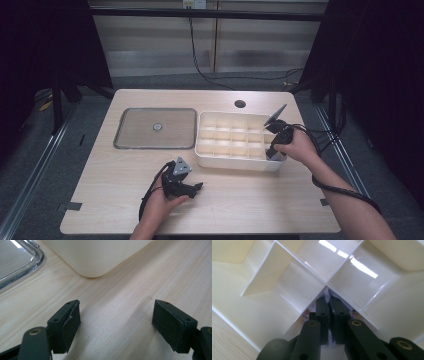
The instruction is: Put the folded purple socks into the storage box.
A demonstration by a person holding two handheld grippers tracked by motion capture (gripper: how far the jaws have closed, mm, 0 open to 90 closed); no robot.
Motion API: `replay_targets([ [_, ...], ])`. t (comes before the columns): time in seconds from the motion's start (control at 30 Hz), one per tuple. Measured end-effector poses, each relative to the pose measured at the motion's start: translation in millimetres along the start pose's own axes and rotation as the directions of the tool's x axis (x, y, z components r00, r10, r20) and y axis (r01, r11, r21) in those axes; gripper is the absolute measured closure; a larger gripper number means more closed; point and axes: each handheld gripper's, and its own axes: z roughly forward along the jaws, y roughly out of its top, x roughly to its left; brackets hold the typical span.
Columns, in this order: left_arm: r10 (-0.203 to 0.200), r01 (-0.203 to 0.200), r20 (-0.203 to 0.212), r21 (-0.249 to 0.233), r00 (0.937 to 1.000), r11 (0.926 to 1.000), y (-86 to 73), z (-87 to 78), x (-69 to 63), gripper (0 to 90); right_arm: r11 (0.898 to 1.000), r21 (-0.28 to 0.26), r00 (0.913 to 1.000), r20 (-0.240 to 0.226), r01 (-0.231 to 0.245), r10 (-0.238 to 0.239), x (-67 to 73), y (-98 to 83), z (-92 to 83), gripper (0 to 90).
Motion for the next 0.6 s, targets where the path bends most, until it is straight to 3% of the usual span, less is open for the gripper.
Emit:
replay_targets([
  [0.6,-0.009,0.009,-0.001,-0.009,1.0,0.9999,0.1,0.7,-0.5,22.2,1.0,0.009,0.9996,0.024,0.016,-0.017,4.4,4.6,-17.2,79.0],
])
